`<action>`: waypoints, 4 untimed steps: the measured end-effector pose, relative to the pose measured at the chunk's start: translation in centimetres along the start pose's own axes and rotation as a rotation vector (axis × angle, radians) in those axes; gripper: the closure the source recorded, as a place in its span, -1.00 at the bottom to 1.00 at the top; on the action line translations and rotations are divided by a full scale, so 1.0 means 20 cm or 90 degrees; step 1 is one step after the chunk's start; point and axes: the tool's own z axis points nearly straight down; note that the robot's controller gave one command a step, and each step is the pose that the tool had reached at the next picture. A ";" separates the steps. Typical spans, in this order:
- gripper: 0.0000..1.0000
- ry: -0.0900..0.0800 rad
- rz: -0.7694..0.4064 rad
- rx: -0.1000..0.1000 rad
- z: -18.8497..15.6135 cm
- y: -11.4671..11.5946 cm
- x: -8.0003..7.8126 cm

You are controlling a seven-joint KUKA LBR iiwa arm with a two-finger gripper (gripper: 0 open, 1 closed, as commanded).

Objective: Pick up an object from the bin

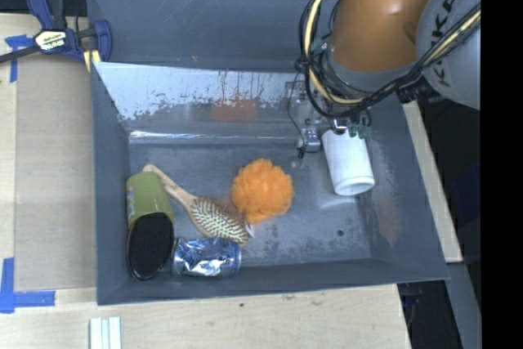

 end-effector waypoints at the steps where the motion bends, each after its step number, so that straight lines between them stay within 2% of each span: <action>1: -1.00 0.004 0.017 0.000 0.45 -0.01 0.12; 2: -1.00 0.005 0.016 0.001 0.81 -0.01 0.10; 3: 1.00 0.001 0.017 0.000 0.79 -0.01 0.09; 4: 1.00 -0.008 -0.019 -0.001 0.05 0.19 -0.10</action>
Offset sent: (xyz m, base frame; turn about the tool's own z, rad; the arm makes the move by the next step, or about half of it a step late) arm -0.0221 -0.0018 -0.0854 0.0268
